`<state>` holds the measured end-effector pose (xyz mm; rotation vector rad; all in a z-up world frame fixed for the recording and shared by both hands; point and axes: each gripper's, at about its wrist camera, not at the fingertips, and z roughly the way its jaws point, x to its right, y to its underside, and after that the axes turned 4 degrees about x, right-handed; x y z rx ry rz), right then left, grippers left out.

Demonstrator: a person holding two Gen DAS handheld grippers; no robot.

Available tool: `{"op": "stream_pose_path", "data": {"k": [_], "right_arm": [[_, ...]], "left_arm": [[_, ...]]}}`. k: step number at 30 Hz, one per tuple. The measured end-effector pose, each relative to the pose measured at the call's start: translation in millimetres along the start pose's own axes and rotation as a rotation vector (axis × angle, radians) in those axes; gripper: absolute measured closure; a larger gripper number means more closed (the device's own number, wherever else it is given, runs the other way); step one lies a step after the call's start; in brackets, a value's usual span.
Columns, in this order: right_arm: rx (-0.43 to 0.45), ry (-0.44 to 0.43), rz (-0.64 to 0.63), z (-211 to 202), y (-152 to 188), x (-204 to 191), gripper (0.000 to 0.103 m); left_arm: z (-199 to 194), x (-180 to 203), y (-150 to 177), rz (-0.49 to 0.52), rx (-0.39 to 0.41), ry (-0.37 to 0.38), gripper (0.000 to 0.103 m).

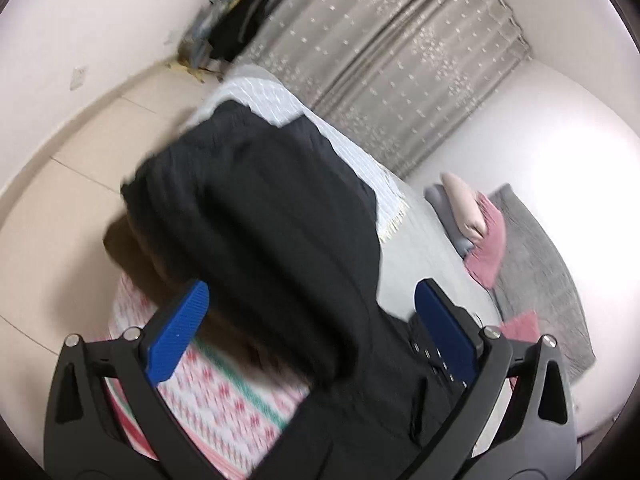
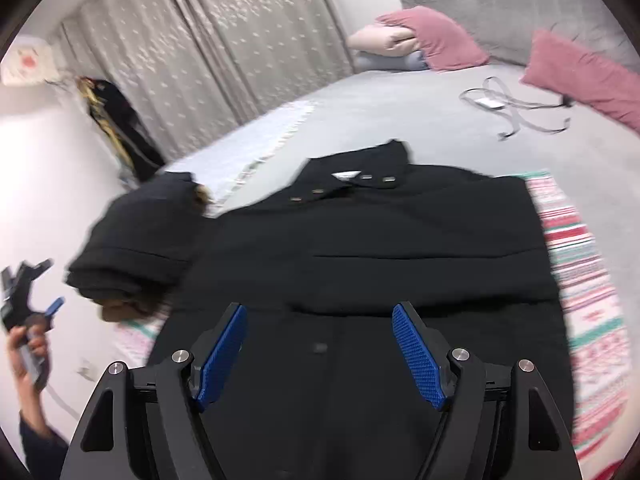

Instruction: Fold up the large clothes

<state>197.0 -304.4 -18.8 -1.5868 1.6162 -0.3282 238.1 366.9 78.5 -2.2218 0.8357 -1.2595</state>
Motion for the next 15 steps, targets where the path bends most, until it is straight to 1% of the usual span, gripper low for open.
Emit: {"op": "stream_pose_path", "data": {"k": [1,2,3,4,5,6,7,8,9,10,12,14,15], "right_arm": [[-0.001,0.012,-0.002,6,0,0,0.027],[-0.003,0.022,0.0,12,0,-1,0.027],[-0.003,0.013,0.005,17,-1,0,0.027],[-0.002,-0.003,0.014,20,-1,-1,0.027],[-0.004,-0.021,0.033,24,-1,1,0.027],[-0.008,-0.026,0.049,28,0,3,0.027],[-0.018,-0.023,0.061,33,0,6,0.027],[-0.023,-0.018,0.062,36,2,10,0.027],[-0.025,-0.012,0.064,38,3,12,0.027],[-0.024,-0.009,0.068,39,3,14,0.027],[-0.008,-0.01,0.089,35,2,20,0.027],[0.013,-0.011,0.117,30,0,27,0.027],[0.019,-0.01,0.131,29,-1,32,0.027]], "left_arm": [[6,2,-5,0.0,-0.001,-0.013,0.001],[15,5,-12,0.011,0.0,-0.046,0.002],[23,8,-14,0.029,0.0,-0.075,0.003],[33,12,-15,0.053,-0.01,-0.106,0.007],[48,16,-13,0.082,-0.036,-0.152,0.01],[60,18,-10,0.101,-0.06,-0.189,0.024],[69,18,-8,0.109,-0.08,-0.223,0.046],[76,17,-6,0.106,-0.092,-0.261,0.058],[79,15,-6,0.092,-0.08,-0.277,0.077],[79,14,-7,0.075,-0.058,-0.271,0.087],[74,18,-8,0.066,-0.009,-0.274,0.092],[67,31,-8,0.087,0.041,-0.279,0.095],[61,43,-8,0.114,0.079,-0.281,0.096]]}}
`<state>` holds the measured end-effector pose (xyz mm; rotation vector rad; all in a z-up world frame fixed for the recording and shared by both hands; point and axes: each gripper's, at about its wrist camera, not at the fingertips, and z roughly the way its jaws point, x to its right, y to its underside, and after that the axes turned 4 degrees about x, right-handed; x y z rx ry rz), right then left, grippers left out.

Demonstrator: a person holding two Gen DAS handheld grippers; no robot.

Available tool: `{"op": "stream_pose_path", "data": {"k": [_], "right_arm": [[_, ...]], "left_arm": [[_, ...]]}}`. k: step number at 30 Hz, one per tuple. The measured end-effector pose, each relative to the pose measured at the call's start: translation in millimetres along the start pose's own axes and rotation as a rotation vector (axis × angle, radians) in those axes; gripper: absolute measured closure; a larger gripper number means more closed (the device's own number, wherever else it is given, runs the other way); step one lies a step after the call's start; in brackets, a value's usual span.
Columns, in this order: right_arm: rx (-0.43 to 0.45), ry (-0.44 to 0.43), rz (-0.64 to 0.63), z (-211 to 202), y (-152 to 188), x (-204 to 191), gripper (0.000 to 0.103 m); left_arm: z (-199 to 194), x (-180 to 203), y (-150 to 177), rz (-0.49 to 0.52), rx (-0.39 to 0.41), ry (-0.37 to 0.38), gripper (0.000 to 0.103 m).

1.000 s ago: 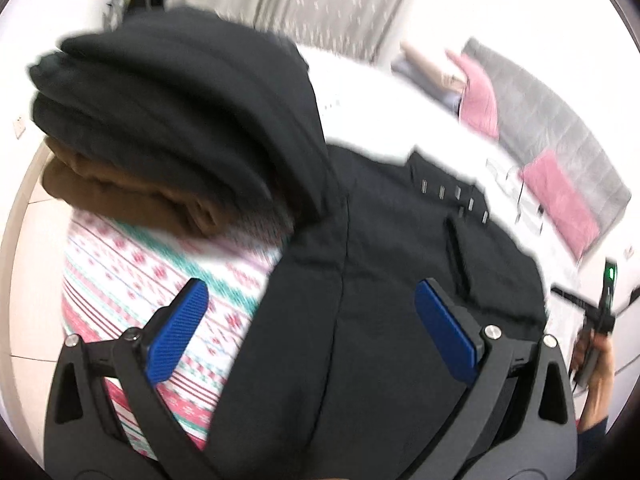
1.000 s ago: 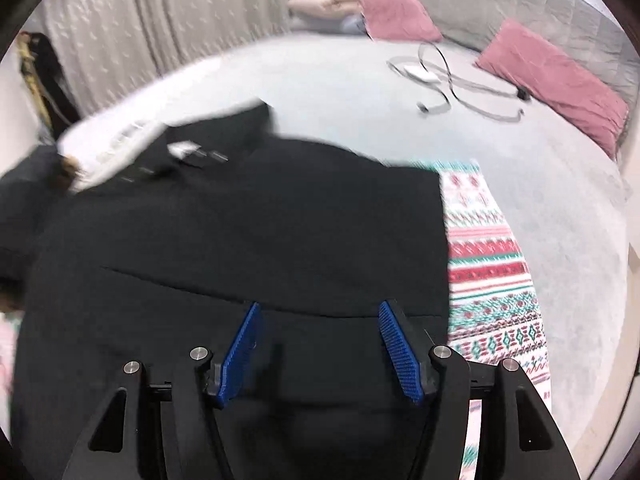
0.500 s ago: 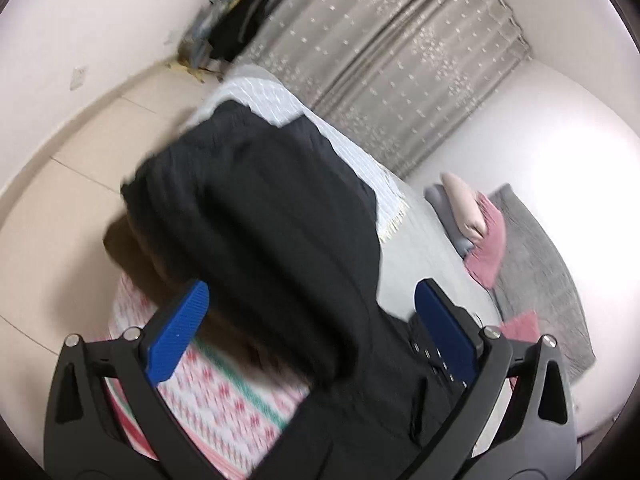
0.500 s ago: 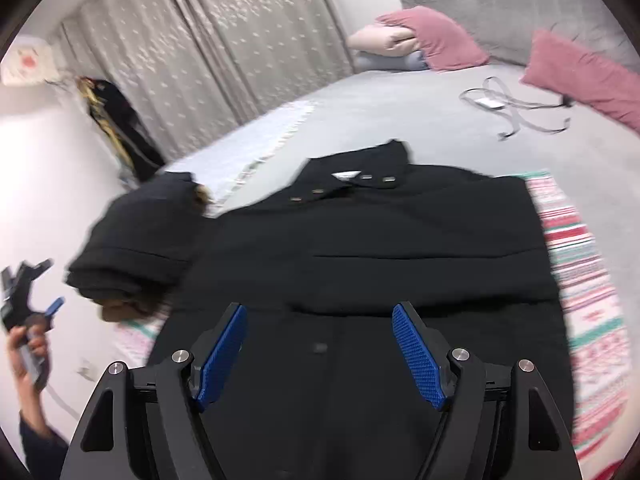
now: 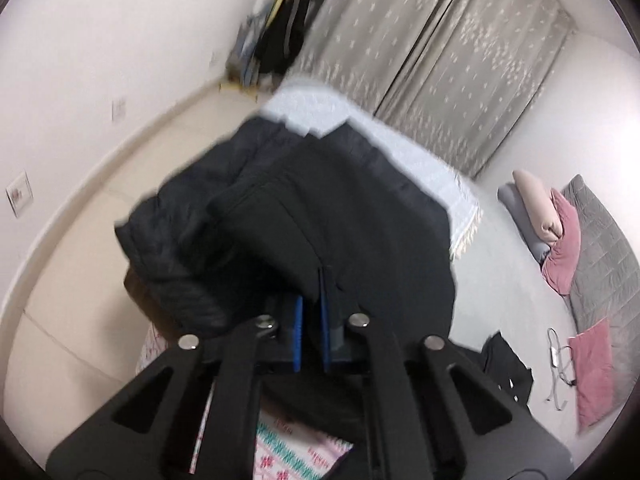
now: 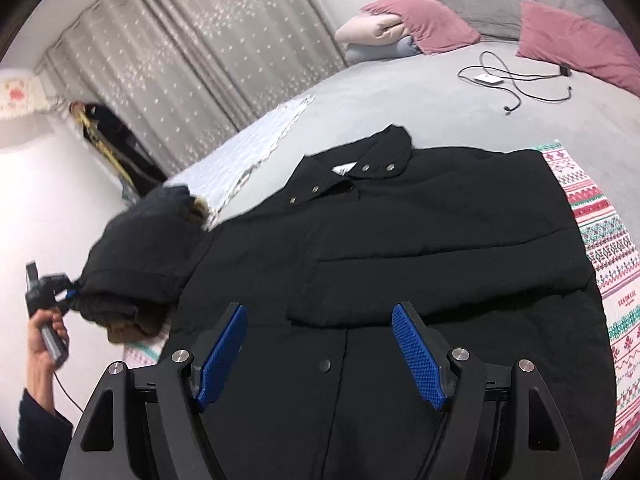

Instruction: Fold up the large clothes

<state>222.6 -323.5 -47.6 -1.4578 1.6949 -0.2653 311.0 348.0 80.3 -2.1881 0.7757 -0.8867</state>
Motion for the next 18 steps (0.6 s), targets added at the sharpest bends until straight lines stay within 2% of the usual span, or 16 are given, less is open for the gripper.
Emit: {"op": "stream_pose_path", "data": {"k": [3,5,6,9,11,12,14,18], "right_arm": [[0.007,0.001,0.029,-2,-3,9,0.027],[0.009,0.015,0.043,-1,-4,15,0.027],[0.007,0.017,0.051,-1,-5,18,0.027],[0.008,0.007,0.075,-3,-7,23,0.027],[0.016,0.004,0.082,-4,-8,25,0.027],[0.02,0.003,0.086,-5,-8,26,0.027],[0.025,0.0,0.104,-6,-9,30,0.027],[0.049,0.005,0.156,-13,-12,46,0.027]], "left_arm": [[-36,38,0,0.053,0.127,0.039,0.096],[-52,68,6,0.115,0.182,0.058,0.096],[-66,94,15,0.178,0.218,0.088,0.096],[-91,152,40,0.315,0.252,0.199,0.096],[-104,190,62,0.391,0.244,0.302,0.096],[-109,215,81,0.438,0.224,0.375,0.096],[-113,250,112,0.504,0.181,0.473,0.096],[-109,305,193,0.653,0.086,0.602,0.096]]}}
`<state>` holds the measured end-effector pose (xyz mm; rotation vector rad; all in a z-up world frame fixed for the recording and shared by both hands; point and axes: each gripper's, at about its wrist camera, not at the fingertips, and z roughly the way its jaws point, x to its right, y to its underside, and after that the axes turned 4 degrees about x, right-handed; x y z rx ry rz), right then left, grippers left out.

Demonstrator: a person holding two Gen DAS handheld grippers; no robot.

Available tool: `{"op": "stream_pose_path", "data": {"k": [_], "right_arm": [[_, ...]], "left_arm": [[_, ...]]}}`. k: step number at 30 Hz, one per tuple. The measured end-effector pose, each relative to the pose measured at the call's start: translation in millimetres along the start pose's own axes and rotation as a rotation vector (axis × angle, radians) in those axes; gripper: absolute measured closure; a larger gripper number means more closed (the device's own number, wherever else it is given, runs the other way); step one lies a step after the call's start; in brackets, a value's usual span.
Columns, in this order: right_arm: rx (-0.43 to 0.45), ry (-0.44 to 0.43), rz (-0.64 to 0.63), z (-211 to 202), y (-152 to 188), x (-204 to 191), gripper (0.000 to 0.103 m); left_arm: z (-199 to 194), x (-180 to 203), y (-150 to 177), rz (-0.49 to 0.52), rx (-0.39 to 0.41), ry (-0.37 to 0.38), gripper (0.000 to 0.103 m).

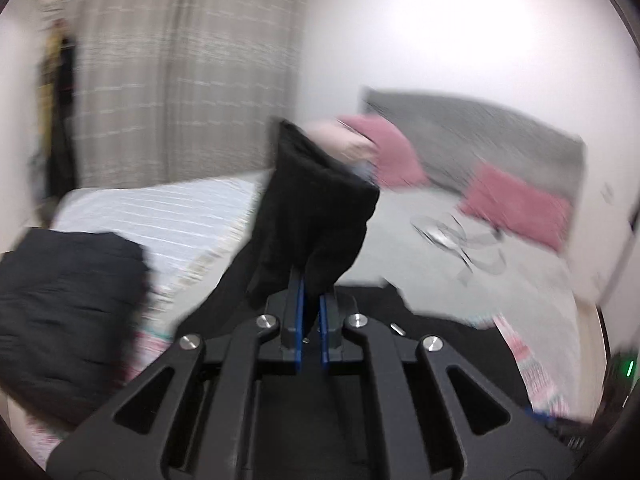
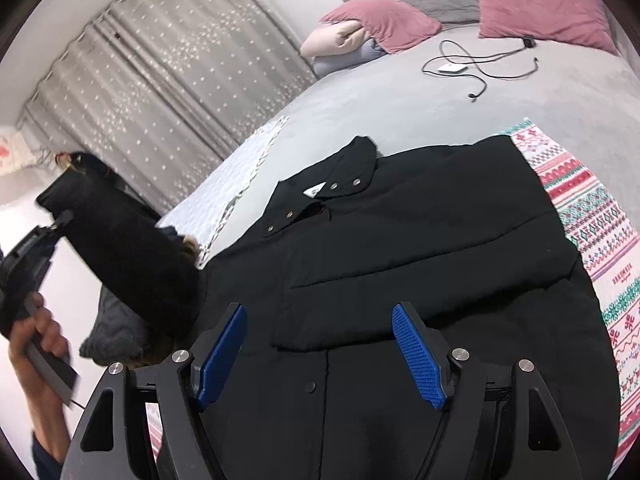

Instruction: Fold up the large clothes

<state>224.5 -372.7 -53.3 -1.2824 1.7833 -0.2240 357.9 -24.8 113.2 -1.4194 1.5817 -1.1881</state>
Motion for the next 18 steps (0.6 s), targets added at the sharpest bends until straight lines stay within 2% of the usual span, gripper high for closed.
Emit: {"op": "stream_pose_path", "data": {"k": [2,3,4,6,9,11,14,16,18], "right_arm": [[0.021,0.014,0.043,-5,-5,14,0.027],[0.03,0.021,0.073,-6,-7,24,0.027],[0.034,0.025,0.107,-7,-9,34,0.027],[0.035,0.028,0.165,-7,-12,51,0.027],[0.016,0.045,0.239,1,-12,74,0.027],[-0.009,0.051,0.254,13,-12,81,0.027],[-0.053,0.048,0.239,35,-12,77,0.027],[-0.089,0.034,0.206,50,-10,67,0.027],[-0.123,0.01,0.142,66,-6,50,0.027]], "left_arm": [[21,25,27,0.023,-0.089,0.078,0.092],[37,43,54,0.034,-0.18,0.132,0.09],[45,50,76,0.036,-0.245,0.167,0.084],[56,63,114,0.04,-0.347,0.235,0.079],[47,55,142,0.042,-0.396,0.286,0.076],[39,42,139,0.039,-0.406,0.267,0.071],[27,3,127,0.007,-0.396,0.185,0.068],[16,-34,115,-0.034,-0.373,0.125,0.054],[10,-56,118,-0.077,-0.373,0.085,0.05]]}}
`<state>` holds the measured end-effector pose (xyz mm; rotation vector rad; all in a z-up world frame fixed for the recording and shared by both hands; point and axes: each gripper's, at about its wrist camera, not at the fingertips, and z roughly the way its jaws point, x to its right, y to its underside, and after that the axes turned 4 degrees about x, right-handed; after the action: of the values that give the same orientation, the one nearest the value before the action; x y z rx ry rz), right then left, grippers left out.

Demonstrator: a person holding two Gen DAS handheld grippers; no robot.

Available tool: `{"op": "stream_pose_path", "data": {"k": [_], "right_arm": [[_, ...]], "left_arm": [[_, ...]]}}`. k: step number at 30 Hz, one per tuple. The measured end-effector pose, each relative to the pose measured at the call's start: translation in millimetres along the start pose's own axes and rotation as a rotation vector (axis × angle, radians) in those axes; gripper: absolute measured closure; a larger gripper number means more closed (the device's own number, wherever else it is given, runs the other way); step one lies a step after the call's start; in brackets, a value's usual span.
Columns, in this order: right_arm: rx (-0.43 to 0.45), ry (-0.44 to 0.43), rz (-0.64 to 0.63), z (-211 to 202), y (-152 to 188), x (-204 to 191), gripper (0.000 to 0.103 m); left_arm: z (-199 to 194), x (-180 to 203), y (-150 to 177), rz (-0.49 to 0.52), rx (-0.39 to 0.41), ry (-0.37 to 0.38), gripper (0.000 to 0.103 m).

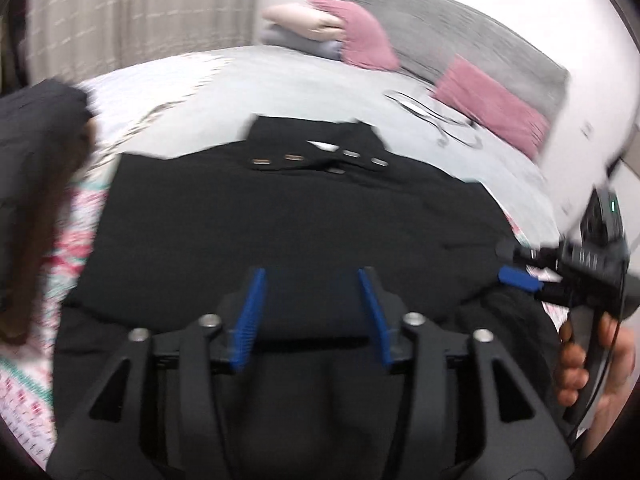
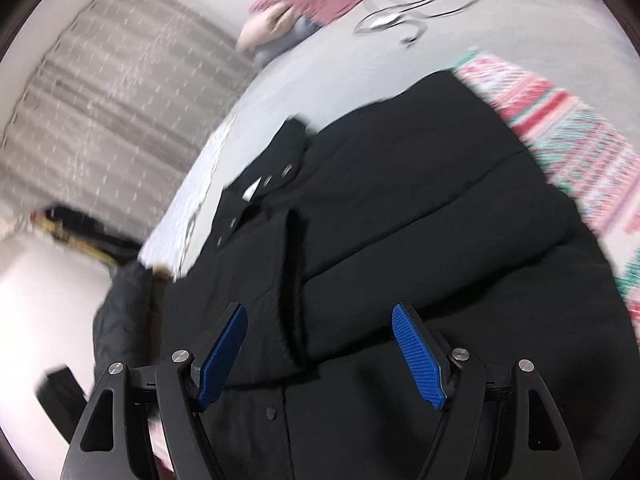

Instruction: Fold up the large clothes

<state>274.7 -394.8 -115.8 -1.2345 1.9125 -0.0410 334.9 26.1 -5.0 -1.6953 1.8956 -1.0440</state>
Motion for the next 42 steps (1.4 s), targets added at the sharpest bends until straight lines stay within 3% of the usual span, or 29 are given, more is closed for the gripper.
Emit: {"op": "stream_pose_path", "data": {"k": [3,6,9,11,14,18,20,23,26,31,35,38,42], "right_arm": [[-0.021,0.007,-0.12,22,7,-28,0.028],[-0.024,0.039,-0.221,37,15,-44,0.035],[-0.054,0.08,-0.287,55,24,-46,0.062],[-0.065,0.119,-0.314,65,27,-42,0.087],[-0.034,0.123,-0.345,64,26,-44,0.095],[0.079,0.107,-0.431,43,21,-67,0.096],[0.063,0.135,-0.456,49,24,-70,0.096],[-0.037,0.242,-0.459,83,32,-54,0.096],[-0.042,0.224,-0.393,83,27,-44,0.096],[0.079,0.177,-0.354,32,11,-52,0.094],[0.038,0.096,-0.258,23,11,-43,0.091],[0.005,0.125,-0.291,27,23,-50,0.091],[-0.012,0.146,-0.361,23,41,-65,0.091]], "left_arm": [[0,-41,5,-0.08,-0.032,-0.049,0.05],[14,-55,15,-0.09,-0.063,-0.091,0.05],[33,-64,18,-0.071,-0.101,-0.133,0.05],[45,-66,16,-0.064,-0.118,-0.145,0.05],[56,-76,10,-0.075,-0.126,-0.167,0.05],[73,-85,18,-0.098,-0.165,-0.198,0.05],[77,-85,22,-0.084,-0.167,-0.205,0.05],[77,-83,22,-0.078,-0.177,-0.211,0.05],[67,-89,16,-0.112,-0.197,-0.225,0.05],[5,-105,22,-0.158,-0.177,-0.203,0.05],[-48,-117,33,-0.18,-0.159,-0.219,0.05],[-93,-126,36,-0.2,-0.135,-0.246,0.047],[-163,-126,33,-0.162,-0.075,-0.33,0.034]]}}
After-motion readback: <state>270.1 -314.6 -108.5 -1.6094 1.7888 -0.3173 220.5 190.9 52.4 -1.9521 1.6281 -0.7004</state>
